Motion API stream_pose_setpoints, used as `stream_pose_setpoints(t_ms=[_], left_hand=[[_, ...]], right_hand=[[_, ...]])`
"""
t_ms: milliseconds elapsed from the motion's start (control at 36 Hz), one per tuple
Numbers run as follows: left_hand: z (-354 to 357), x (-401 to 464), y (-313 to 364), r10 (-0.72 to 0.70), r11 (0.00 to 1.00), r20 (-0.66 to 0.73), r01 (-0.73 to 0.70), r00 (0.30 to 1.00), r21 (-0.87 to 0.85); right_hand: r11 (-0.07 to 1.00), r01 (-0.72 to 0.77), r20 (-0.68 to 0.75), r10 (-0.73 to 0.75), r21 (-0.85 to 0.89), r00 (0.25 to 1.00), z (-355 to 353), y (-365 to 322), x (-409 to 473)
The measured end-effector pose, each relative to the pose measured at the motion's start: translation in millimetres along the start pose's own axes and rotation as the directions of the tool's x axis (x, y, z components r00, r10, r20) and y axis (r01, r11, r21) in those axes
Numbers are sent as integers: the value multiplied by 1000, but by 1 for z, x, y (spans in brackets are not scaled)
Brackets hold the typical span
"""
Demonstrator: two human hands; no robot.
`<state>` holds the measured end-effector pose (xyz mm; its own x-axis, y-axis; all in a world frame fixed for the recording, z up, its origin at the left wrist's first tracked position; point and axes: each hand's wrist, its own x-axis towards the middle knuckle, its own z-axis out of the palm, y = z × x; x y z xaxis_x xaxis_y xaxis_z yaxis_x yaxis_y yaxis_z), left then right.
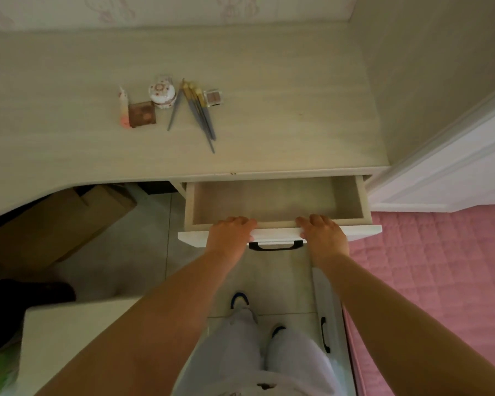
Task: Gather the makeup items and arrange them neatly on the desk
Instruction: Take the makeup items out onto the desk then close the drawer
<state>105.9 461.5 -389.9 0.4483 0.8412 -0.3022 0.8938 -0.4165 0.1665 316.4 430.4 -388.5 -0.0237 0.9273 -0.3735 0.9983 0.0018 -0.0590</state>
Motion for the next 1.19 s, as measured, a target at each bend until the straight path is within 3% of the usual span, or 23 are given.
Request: stream_pose_setpoints(t_ms=[167, 333, 583, 861, 1194], left_hand=[[-20, 20, -6, 15, 995, -85, -7, 996, 95], [-23, 30, -10, 13, 988, -84, 0, 996, 156], [-34, 50, -16, -97, 979, -43, 103, 994, 176], [-43, 65, -23, -98, 981, -42, 104, 994, 164], [-40, 73, -15, -154, 986, -158, 161, 975, 31]], right_hand=[[985, -39, -150, 14, -166, 989, -16, -6, 13], [962, 14, -94, -40, -271, 995, -23, 4, 26], [963, 85, 2, -88, -254, 996, -43, 14, 49], [951, 147, 28, -144, -271, 989, -56, 21, 70], [969, 164, -100, -185, -186, 978, -43, 25, 87]])
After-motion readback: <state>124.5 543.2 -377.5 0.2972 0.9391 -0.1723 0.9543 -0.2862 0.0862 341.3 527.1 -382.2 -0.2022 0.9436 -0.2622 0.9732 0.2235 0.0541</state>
